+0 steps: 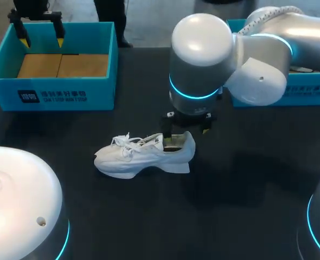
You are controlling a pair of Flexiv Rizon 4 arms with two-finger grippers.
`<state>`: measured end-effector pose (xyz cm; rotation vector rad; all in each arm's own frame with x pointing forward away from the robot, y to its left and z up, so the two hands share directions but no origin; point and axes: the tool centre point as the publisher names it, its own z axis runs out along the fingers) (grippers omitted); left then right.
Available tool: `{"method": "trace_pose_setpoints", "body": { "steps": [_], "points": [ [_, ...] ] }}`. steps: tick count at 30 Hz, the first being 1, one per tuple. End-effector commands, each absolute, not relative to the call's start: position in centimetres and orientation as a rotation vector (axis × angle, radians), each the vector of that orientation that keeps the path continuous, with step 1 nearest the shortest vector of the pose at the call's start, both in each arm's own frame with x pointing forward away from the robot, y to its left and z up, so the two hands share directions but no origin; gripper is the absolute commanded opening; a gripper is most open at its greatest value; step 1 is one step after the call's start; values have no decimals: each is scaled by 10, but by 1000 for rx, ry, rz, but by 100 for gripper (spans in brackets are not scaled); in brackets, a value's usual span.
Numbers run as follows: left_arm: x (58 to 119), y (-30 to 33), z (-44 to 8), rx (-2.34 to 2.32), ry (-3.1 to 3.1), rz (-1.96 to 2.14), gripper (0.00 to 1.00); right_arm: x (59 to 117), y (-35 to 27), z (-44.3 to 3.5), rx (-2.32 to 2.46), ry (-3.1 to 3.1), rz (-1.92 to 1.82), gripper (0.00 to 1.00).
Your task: Take the shoe out of the shoebox, open the shoe tongue, remove and reinsert the insole, then place the shoe into the shoebox
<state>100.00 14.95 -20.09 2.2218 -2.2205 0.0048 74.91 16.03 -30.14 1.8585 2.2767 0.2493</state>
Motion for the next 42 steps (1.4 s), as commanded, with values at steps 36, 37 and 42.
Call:
{"method": "trace_pose_setpoints", "body": {
  "steps": [36, 37, 42],
  "points": [
    [1000, 150, -201, 2222, -2220, 3, 100, 768, 177, -263, 348, 2906, 844, 100],
    [1000, 150, -201, 2222, -2220, 3, 100, 768, 177, -263, 348, 2906, 844, 100],
    [1000, 150, -201, 2222, -2220, 3, 100, 768, 177, -263, 348, 2906, 844, 100]
  ]
}}
